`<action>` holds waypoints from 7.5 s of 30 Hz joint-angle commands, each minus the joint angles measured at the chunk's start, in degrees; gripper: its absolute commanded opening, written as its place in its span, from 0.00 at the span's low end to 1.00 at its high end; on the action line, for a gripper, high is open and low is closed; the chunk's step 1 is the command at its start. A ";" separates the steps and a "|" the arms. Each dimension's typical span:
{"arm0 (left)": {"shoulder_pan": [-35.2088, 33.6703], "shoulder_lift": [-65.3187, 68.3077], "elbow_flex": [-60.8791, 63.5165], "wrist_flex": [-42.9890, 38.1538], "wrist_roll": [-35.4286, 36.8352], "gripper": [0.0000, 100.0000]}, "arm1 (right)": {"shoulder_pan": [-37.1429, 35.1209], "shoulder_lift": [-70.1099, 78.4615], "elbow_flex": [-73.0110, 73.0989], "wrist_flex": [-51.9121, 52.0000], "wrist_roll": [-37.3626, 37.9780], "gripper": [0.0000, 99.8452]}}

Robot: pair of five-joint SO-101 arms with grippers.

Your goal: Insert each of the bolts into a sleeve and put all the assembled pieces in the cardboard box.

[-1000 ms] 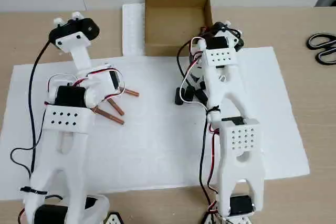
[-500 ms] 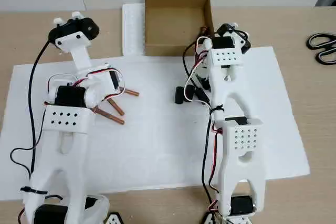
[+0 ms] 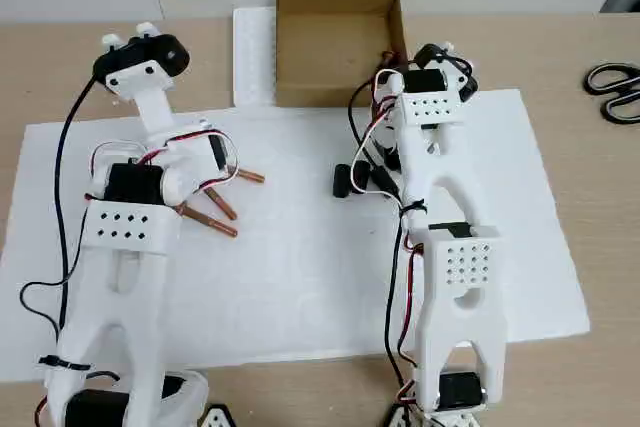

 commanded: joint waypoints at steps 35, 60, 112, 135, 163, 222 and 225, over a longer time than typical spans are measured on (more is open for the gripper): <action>0.18 -0.70 -0.31 -1.14 -0.44 0.03 | -6.02 -13.93 -0.44 13.23 12.22 0.00; 0.18 -1.05 -4.35 -1.05 -0.44 0.00 | -14.29 -34.95 0.00 13.49 15.03 0.00; 0.26 -17.14 -2.07 13.45 -7.74 0.00 | -12.88 -78.37 40.44 9.45 14.95 0.00; 2.20 -16.62 19.38 -3.96 0.62 0.00 | -10.42 -98.95 77.80 -8.75 15.91 0.00; -0.62 11.08 13.76 -24.44 7.65 0.00 | -5.58 -98.95 87.03 -19.12 19.16 0.00; -6.07 27.16 6.99 -26.73 14.15 0.00 | -5.58 -98.86 87.12 -21.49 22.42 0.00; -6.07 26.90 6.37 -24.97 14.15 0.01 | -5.58 -98.86 87.12 -21.49 22.59 0.00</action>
